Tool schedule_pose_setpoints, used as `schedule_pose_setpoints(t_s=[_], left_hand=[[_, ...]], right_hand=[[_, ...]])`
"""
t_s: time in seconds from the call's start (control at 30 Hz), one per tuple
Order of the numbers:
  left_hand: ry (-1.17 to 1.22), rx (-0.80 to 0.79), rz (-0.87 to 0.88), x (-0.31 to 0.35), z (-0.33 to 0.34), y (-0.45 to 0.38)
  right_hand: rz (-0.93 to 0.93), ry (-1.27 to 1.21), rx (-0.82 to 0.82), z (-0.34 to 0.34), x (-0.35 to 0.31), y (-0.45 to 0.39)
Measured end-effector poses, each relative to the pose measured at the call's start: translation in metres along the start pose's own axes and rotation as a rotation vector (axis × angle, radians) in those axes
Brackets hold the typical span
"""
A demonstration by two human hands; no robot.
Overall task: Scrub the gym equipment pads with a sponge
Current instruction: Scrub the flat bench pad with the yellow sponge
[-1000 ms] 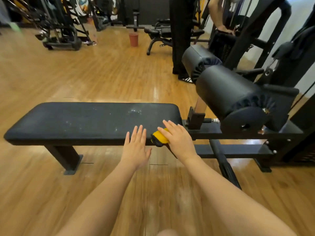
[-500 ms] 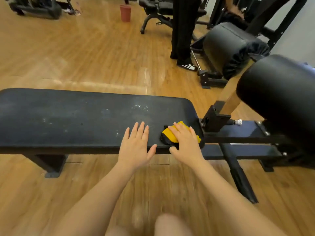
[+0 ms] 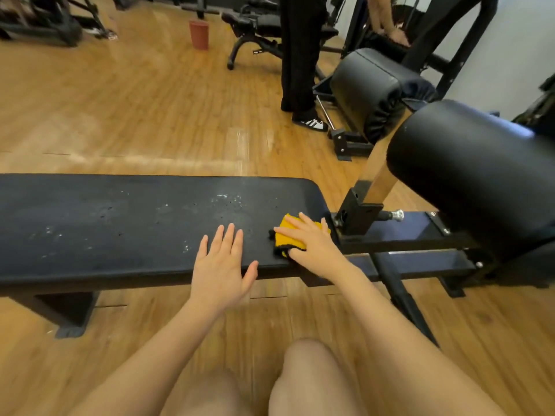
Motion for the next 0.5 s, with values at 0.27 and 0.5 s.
schedule_pose_setpoints(t_s=[0.27,0.5], left_hand=[[-0.060,-0.073,-0.010,-0.002,-0.001,-0.002],[-0.028,-0.099,0.016,0.000,-0.008,0.000]], right_hand=[[0.503,-0.001,0.004,0.012,-0.019,-0.013],[0.045,-0.001,-0.130,-0.010,0.011,0.006]])
Point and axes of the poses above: each hand's wrist, its own y-axis away from the middle knuckle, its own z-axis out of the palm, x = y × z, the point moved 3 cm from there along -y, towards the middle knuckle, and after that the axes turned 7 degrees about -z, right-handed, at the moved point
